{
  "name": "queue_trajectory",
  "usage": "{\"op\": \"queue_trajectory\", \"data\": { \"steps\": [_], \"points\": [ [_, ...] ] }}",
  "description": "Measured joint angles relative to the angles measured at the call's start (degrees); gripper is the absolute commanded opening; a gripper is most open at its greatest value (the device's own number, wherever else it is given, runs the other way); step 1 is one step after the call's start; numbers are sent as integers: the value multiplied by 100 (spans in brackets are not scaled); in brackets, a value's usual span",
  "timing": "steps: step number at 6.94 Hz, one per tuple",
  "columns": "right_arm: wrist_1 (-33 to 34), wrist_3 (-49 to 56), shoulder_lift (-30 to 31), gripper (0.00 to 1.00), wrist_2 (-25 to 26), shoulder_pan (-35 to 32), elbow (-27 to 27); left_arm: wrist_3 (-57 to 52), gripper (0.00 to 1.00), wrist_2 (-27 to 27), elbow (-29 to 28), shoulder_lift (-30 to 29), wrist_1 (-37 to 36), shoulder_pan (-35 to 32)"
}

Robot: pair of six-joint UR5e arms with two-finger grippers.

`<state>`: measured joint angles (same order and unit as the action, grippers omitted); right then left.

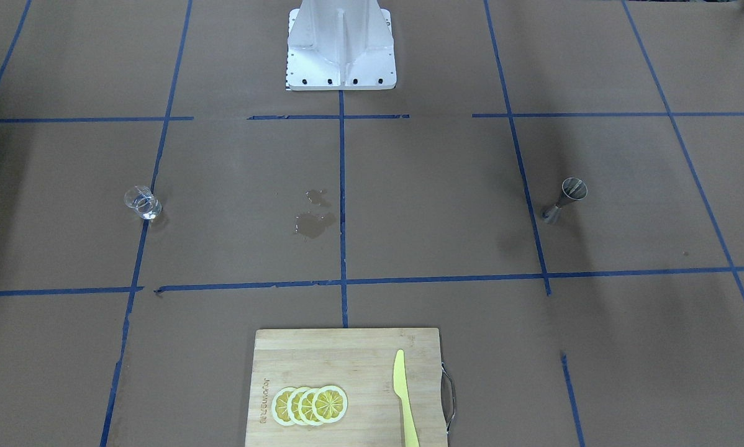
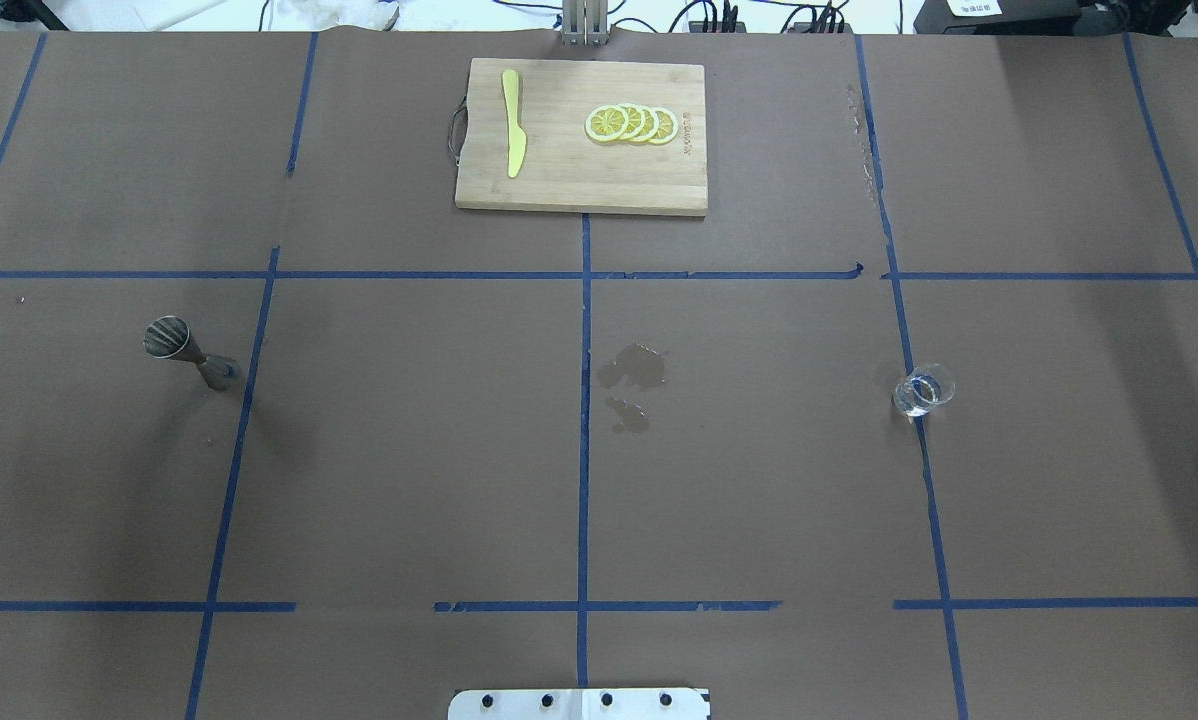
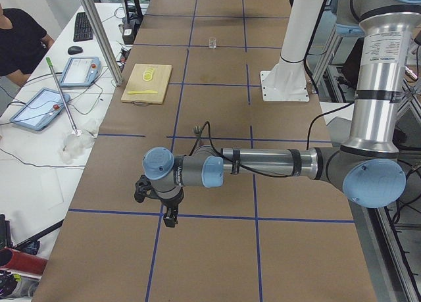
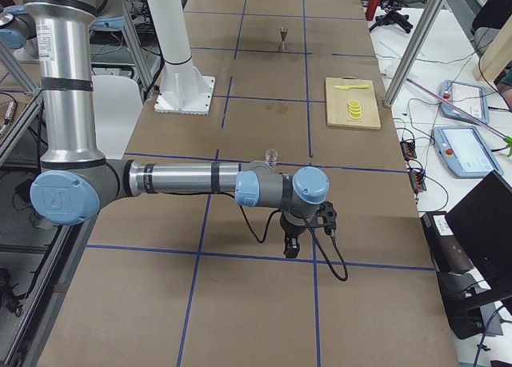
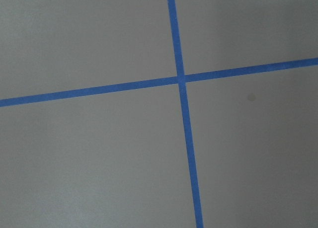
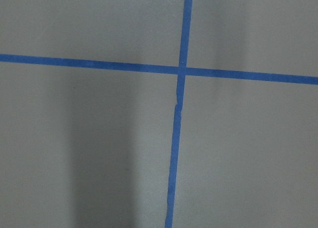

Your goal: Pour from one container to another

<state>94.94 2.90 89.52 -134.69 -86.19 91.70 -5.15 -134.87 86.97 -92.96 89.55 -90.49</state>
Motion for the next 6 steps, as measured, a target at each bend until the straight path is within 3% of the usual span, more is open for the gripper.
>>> {"op": "queue_trajectory", "data": {
  "steps": [3, 6],
  "points": [
    [1, -38, 12, 100, 4, 4, -6, 23, 100, -111, 172, 11, 4, -139],
    [-4, -54, -10, 100, -158, 12, 24, 12, 100, -155, 729, 191, 182, -147]
  ]
}}
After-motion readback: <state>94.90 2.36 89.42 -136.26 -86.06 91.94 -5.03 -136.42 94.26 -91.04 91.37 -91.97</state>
